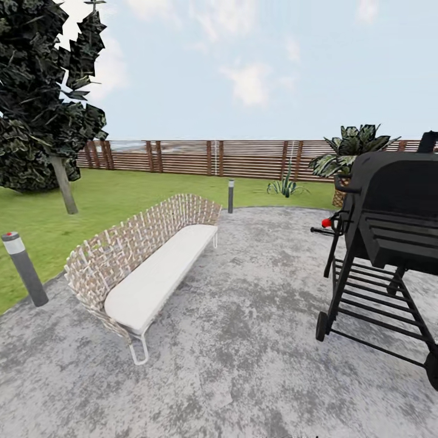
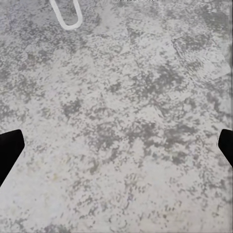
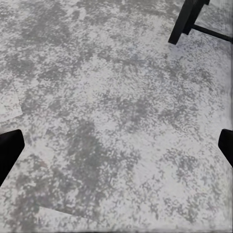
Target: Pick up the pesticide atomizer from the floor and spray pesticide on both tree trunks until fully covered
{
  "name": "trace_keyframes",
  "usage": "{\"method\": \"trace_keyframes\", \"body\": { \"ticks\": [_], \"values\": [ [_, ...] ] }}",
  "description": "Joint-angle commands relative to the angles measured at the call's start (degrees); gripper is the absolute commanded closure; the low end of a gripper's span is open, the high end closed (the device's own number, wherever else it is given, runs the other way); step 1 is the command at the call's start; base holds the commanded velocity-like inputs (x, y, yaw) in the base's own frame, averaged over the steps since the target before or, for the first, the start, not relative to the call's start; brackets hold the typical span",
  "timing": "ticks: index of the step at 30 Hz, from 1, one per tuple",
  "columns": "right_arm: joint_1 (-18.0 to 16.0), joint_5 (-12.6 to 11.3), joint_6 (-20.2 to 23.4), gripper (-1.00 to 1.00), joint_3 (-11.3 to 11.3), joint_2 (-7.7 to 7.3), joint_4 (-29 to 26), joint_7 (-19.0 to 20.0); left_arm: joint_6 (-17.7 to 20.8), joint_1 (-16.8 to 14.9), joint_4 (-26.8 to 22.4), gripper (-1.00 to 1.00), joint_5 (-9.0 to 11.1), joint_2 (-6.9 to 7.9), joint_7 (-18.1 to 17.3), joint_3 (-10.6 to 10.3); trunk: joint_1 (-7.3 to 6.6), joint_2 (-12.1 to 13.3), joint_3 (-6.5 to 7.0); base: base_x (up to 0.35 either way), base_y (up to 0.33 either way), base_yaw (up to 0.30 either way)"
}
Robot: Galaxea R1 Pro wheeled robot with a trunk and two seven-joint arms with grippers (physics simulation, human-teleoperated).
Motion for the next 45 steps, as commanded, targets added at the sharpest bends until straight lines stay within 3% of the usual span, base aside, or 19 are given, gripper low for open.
{"method": "trace_keyframes", "body": {
  "ticks": [1,8,16,24,31,36,45],
  "values": [
    [0.0,0.0,0.0,-1.0,0.0,0.0,-0.01,0.07,0.01,0.0,0.0,-1.0,0.0,0.0,0.0,0.0,0.0,0.0,0.0,0.0,0.0,-0.279],
    [0.0,-0.04,-0.02,-1.0,0.0,0.0,-0.13,0.19,0.19,0.0,-0.02,-1.0,0.0,0.08,0.54,0.01,0.0,0.0,0.0,0.032,0.0,-0.298],
    [0.0,-0.01,-0.03,-1.0,-0.04,-0.03,-0.08,0.23,0.27,0.0,0.0,-1.0,0.03,0.26,0.7,0.01,0.0,0.0,0.0,0.315,0.0,-0.3],
    [0.0,0.1,-0.09,-1.0,0.31,0.14,0.22,0.38,0.29,0.0,-0.01,-1.0,0.09,0.44,0.79,0.09,0.0,0.0,0.0,0.332,0.101,-0.034],
    [0.0,0.33,-0.13,-1.0,0.35,1.23,0.26,0.44,0.29,0.0,0.0,-1.0,0.09,0.51,0.79,0.14,0.0,0.0,0.0,0.332,0.158,-0.001],
    [0.0,0.43,-0.17,-1.0,0.36,1.4,0.28,0.44,0.18,0.0,0.0,-1.0,0.01,0.49,0.79,1.86,0.0,0.0,0.0,0.332,0.162,0.0],
    [0.0,0.39,-0.12,-1.0,0.36,1.41,0.31,0.42,0.12,0.0,0.0,-1.0,0.0,0.46,0.79,2.11,0.0,0.0,0.0,0.333,0.088,0.0]
  ]
}}
